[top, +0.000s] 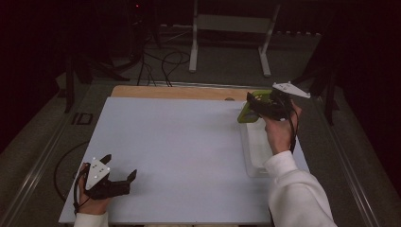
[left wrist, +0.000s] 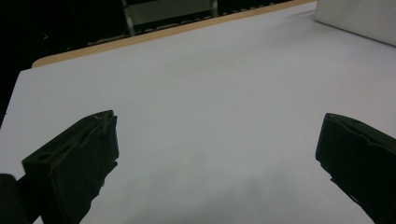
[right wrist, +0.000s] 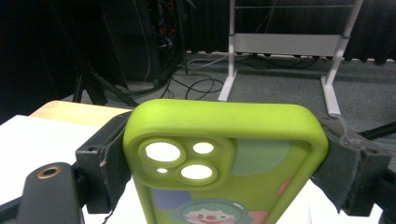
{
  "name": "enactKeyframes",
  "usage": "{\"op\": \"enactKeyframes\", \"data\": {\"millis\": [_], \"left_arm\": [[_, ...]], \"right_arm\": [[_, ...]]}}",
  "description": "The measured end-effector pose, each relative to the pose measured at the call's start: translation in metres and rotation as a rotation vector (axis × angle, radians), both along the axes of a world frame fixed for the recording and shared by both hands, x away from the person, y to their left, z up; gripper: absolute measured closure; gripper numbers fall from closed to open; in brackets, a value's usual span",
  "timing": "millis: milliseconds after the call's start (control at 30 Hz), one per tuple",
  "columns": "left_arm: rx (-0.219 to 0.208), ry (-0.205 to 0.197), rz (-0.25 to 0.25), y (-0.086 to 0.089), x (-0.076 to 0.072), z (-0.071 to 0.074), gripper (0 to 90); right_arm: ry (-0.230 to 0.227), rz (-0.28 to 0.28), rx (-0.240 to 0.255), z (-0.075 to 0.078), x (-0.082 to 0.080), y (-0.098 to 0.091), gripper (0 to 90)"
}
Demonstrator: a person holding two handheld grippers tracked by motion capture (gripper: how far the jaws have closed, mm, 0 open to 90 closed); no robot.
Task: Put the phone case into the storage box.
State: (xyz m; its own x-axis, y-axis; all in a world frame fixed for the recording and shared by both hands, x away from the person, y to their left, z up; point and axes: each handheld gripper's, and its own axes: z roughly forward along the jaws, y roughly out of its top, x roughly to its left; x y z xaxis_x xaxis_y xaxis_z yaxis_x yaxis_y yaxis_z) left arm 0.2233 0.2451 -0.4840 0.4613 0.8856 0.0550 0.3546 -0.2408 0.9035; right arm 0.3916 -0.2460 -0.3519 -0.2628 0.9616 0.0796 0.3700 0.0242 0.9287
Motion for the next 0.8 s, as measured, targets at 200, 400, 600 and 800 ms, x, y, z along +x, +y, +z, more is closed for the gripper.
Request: {"op": "enactKeyframes", "data": {"millis": [200, 400, 600, 800], "left_arm": [[0.0, 0.0, 0.0, 0.0, 0.0, 0.0, 0.0], [-0.002, 0.0, 0.001, 0.0, 0.0, 0.0, 0.0], [0.0, 0.0, 0.0, 0.0, 0.0, 0.0, 0.0], [0.001, 0.002, 0.0, 0.0, 0.0, 0.0, 0.0]], "right_arm": [[-0.001, -0.015, -0.005, 0.002, 0.003, -0.003, 15.6], [0.009, -0.034, -0.005, 0.0, 0.007, -0.006, 15.6], [0.017, -0.052, -0.015, -0.002, 0.012, -0.01, 15.6], [0.021, -0.064, -0.03, -0.002, 0.016, -0.011, 15.6]]}}
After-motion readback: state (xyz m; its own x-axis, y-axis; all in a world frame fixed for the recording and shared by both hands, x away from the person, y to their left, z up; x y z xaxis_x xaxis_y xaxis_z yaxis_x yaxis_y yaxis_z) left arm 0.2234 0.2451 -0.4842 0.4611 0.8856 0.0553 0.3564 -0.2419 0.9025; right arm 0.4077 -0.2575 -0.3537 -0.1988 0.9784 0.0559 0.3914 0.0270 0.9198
